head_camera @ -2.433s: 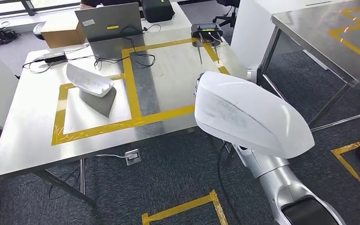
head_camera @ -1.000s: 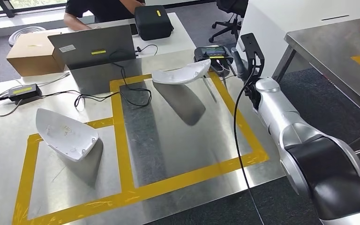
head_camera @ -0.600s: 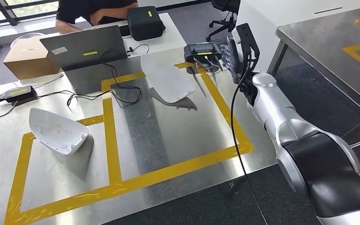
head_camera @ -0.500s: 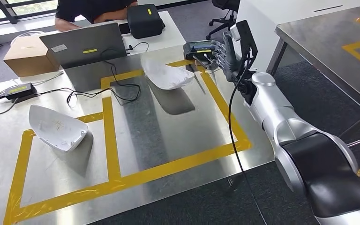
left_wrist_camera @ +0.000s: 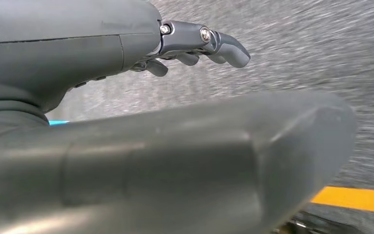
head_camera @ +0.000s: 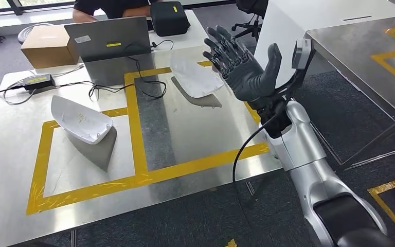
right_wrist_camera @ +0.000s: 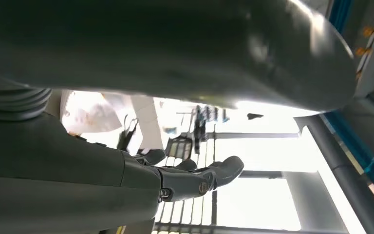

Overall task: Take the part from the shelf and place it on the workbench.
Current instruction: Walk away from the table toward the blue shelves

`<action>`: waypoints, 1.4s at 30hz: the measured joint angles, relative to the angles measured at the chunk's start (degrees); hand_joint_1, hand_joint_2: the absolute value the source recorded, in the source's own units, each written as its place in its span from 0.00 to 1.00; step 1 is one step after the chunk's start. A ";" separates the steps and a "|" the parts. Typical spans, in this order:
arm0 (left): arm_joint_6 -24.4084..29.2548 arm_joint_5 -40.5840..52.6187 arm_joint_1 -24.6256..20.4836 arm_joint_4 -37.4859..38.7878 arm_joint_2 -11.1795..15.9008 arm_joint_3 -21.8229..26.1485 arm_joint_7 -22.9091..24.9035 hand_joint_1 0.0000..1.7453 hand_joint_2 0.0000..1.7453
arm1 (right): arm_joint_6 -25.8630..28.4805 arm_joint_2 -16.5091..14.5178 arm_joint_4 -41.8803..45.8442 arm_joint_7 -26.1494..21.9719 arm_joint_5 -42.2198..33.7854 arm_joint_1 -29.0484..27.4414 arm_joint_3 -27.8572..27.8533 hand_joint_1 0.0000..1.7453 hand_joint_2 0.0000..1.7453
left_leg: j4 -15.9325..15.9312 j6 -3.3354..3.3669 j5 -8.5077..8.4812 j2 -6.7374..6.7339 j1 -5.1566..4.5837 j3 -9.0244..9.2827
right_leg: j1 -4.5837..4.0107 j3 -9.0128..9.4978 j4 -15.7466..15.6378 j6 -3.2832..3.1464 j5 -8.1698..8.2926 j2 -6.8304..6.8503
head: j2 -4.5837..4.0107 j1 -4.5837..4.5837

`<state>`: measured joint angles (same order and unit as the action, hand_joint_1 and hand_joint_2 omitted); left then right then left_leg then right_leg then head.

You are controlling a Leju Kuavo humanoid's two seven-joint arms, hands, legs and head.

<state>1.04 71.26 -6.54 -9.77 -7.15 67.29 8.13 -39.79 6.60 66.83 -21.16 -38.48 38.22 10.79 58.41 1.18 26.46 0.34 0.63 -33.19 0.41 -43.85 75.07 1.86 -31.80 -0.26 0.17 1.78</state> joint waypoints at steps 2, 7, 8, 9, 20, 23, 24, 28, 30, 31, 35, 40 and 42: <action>0.05 0.37 0.60 0.00 0.00 0.27 0.52 0.00 0.00 | -1.41 0.21 8.57 -2.29 2.41 -6.92 -1.04 0.00 0.00 | 0.21 -0.15 -0.88 0.04 -0.15 -1.44 | -0.09 3.22 -2.04 -0.39 2.25 0.01 | 0.00 0.02; 0.29 2.16 1.02 -0.08 0.19 0.28 0.95 0.00 0.00 | -1.54 0.29 21.96 -3.76 6.16 -17.37 -3.29 0.00 0.00 | 0.50 -1.43 -2.46 -0.16 -0.34 -2.52 | -1.19 14.55 -17.32 -2.64 2.08 0.36 | 0.00 0.05; 0.39 2.60 1.12 -0.11 0.39 0.24 0.97 0.00 0.00 | -1.41 0.31 23.32 -3.95 6.72 -18.82 -3.50 0.00 0.00 | 0.37 -1.82 -2.77 -0.22 -0.33 -2.58 | -1.10 14.28 -17.47 -2.95 2.59 0.36 | 0.00 0.09; 0.52 3.06 1.23 -0.13 0.57 0.20 0.98 0.00 0.00 | -1.28 0.33 24.42 -4.23 7.32 -19.96 -3.64 0.00 0.00 | 0.54 -2.15 -2.54 -0.23 -0.32 -2.82 | -0.95 14.02 -17.82 -3.30 3.05 0.40 | 0.00 0.15; 2.43 3.28 1.10 -0.58 3.21 -0.03 -1.96 0.00 0.00 | -2.75 0.32 29.58 -11.39 14.99 -28.80 -6.52 0.00 0.00 | 3.99 -4.00 4.65 -0.03 0.30 4.71 | 0.12 5.53 -16.60 -2.69 9.69 0.71 | 0.00 -0.11; 3.55 3.30 0.59 -0.63 3.24 -0.26 -1.71 0.00 0.00 | -3.10 0.15 29.76 -12.08 16.56 -29.26 -7.57 0.00 0.00 | 0.25 -2.34 5.94 0.10 -0.03 6.19 | 0.04 5.07 -16.54 -1.51 11.22 0.69 | 0.00 -0.16; 4.16 3.04 0.38 -0.63 3.14 -0.29 -2.08 0.00 0.00 | -3.15 0.08 29.75 -12.47 17.41 -29.43 -7.98 0.00 0.00 | 0.26 -1.70 5.43 -0.05 -0.02 5.60 | 0.12 4.88 -16.58 -1.14 11.34 0.66 | 0.00 -0.18; 5.52 2.06 -0.57 -0.68 2.52 -0.27 -3.86 0.00 0.00 | -2.97 -0.48 29.68 -14.12 22.17 -30.10 -9.78 0.00 0.00 | 0.27 0.02 2.47 -0.48 0.01 2.48 | 0.37 1.99 -7.96 -0.10 1.98 0.47 | -0.01 -0.16; 5.86 2.01 -0.76 -0.70 2.16 -0.27 -3.59 0.00 0.00 | -2.35 -1.06 29.44 -14.74 25.19 -30.35 -10.09 0.00 0.00 | 0.40 0.10 0.94 -0.61 -0.19 0.72 | 0.34 1.15 -1.24 -0.02 -0.84 0.43 | 0.00 -0.14; 6.04 1.94 -0.77 -0.70 2.00 -0.27 -3.38 0.00 0.00 | -1.94 -1.41 29.29 -14.98 26.67 -30.58 -10.11 0.00 0.00 | 0.48 0.09 0.20 -0.67 -0.32 -0.29 | 0.28 1.81 0.08 -0.17 -0.26 0.42 | 0.00 -0.13; 6.61 1.74 -0.64 -0.69 1.22 -0.25 -3.07 0.00 0.00 | 1.22 -2.71 29.13 -15.41 33.19 -31.44 -10.11 0.00 0.00 | 0.63 -0.26 -2.20 -0.73 -0.72 -2.98 | -0.72 12.69 -11.94 -2.38 2.29 0.42 | 0.00 -0.17; 6.92 2.03 0.12 -0.74 1.42 -0.25 -3.62 0.00 0.00 | 15.66 -3.75 27.75 -13.95 49.61 -33.89 -10.94 0.00 0.00 | 0.47 -2.00 -3.47 -0.67 -0.19 -3.55 | -1.28 15.56 -18.92 -3.82 2.61 0.68 | 0.00 -0.09; 6.92 2.17 0.49 -0.78 1.82 -0.25 -4.01 0.00 0.00 | 19.82 -4.44 25.84 -14.00 52.16 -35.41 -11.44 0.00 0.00 | 3.69 -2.57 0.67 -0.49 -0.14 -4.76 | -0.89 14.39 -19.47 -4.34 4.26 0.82 | 0.00 -0.18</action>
<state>7.96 73.43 -6.05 -10.55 -5.32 67.04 4.12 -19.97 2.16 92.67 -35.16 13.68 2.82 -0.66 62.09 -1.39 27.13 -0.14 0.48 -37.94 -0.48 -29.46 55.59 -2.48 -27.54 0.56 0.17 1.60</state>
